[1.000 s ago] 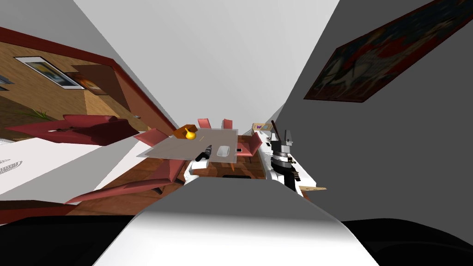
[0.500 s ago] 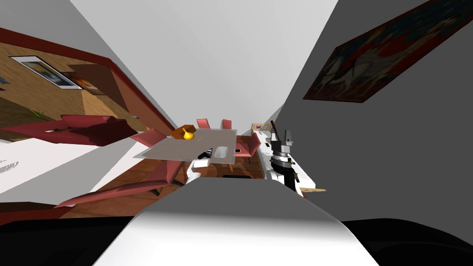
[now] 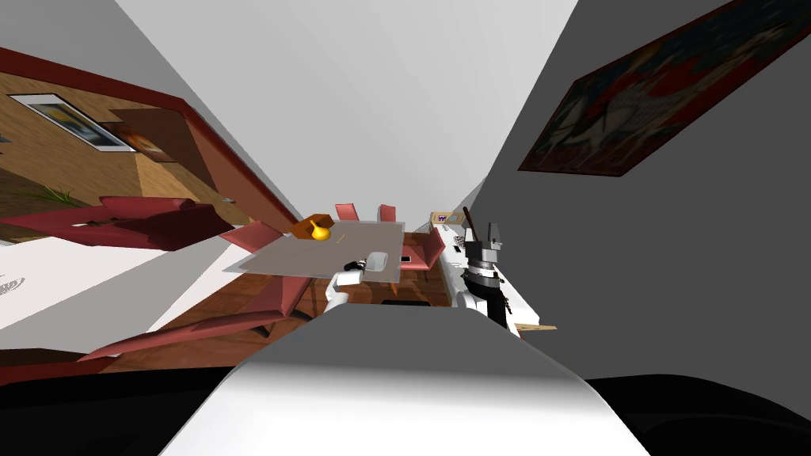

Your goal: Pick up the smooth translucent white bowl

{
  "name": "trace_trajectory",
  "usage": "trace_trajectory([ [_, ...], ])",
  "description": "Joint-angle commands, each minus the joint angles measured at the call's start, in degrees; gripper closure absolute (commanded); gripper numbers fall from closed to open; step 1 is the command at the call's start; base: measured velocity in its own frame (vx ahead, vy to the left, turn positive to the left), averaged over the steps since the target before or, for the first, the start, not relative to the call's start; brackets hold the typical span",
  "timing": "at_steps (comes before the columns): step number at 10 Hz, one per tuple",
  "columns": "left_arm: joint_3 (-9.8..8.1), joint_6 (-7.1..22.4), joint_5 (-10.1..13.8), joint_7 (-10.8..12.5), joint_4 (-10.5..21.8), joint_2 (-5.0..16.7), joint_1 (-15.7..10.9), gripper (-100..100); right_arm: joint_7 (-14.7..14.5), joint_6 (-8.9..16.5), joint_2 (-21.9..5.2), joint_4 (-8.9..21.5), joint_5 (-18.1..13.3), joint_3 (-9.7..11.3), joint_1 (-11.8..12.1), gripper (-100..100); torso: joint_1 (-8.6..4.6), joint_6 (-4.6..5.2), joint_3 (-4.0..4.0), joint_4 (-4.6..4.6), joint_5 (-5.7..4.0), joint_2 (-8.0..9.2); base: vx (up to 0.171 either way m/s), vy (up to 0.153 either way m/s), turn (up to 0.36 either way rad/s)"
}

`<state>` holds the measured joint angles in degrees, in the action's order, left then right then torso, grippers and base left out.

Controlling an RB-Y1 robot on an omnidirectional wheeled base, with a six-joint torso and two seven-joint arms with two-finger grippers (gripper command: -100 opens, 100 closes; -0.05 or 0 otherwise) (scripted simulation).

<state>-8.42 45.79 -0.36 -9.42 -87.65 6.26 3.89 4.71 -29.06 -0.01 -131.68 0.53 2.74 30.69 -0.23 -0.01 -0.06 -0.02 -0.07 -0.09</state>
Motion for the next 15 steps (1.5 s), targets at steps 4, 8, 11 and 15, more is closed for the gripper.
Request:
trace_trajectory([
  [4, -0.71, 5.88, -0.04, -1.2, 3.45, -1.47, -1.99, -100, 0.0, 0.0, 0.0, 0.0, 0.0, 0.0, 0.0, 0, 0.09, -0.01, -0.01, -0.01, 0.01, -0.01, 0.03, -0.046, -0.001],
  [8, -0.63, 4.71, -0.24, -1.01, 5.78, -1.73, -2.48, -100, 0.0, 0.0, -0.01, 0.0, 0.0, -0.01, 0.0, 0, 0.24, -0.01, 0.06, 0.02, 0.04, 0.1, 0.01, -0.011, 0.0],
  [11, -0.43, 2.28, -0.41, -0.6, 8.6, -1.62, -2.86, -100, 0.0, 0.0, -0.01, 0.0, 0.0, -0.01, 0.0, 0, 0.31, -0.01, 0.0, 0.0, 0.06, 0.0, 0.033, 0.01, -0.001],
  [15, -0.41, 1.93, -0.37, -0.56, 9.05, -1.54, -2.95, 100, 0.0, 0.0, -0.01, 0.0, 0.0, -0.01, 0.0, 0, 0.27, -0.02, 0.05, 0.02, 0.05, 0.08, 0.013, 0.004, 0.0],
])
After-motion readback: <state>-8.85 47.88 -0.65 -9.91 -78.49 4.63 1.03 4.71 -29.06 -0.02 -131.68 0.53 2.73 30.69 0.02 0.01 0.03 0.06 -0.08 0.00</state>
